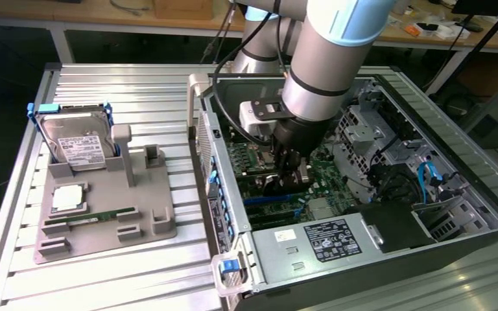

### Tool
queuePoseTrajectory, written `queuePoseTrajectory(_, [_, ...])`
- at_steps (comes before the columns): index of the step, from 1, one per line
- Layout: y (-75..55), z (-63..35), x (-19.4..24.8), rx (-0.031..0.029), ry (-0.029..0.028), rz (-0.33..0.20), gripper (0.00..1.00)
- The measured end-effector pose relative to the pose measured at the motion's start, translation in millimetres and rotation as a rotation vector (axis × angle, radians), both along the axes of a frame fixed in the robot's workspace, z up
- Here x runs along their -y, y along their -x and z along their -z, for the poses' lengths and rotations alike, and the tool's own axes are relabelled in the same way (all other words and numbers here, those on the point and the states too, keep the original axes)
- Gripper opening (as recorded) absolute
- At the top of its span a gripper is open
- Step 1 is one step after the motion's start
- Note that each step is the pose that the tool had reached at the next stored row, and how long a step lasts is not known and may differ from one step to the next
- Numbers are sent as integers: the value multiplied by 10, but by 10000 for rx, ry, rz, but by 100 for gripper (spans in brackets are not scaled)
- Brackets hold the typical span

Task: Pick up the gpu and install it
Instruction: 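Insert the gpu into the slot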

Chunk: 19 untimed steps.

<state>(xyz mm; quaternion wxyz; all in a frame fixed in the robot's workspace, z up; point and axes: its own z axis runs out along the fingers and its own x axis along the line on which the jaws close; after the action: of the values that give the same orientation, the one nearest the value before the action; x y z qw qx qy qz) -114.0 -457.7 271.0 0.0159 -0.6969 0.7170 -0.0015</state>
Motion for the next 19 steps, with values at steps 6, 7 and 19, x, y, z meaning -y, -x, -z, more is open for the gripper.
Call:
queuePoseTrajectory(6, [12, 0, 0, 1, 0, 1, 27])
queuePoseTrajectory(7, [12, 0, 0, 2, -1, 1, 27])
queuePoseTrajectory(19, [12, 46, 6, 1, 1, 1, 27])
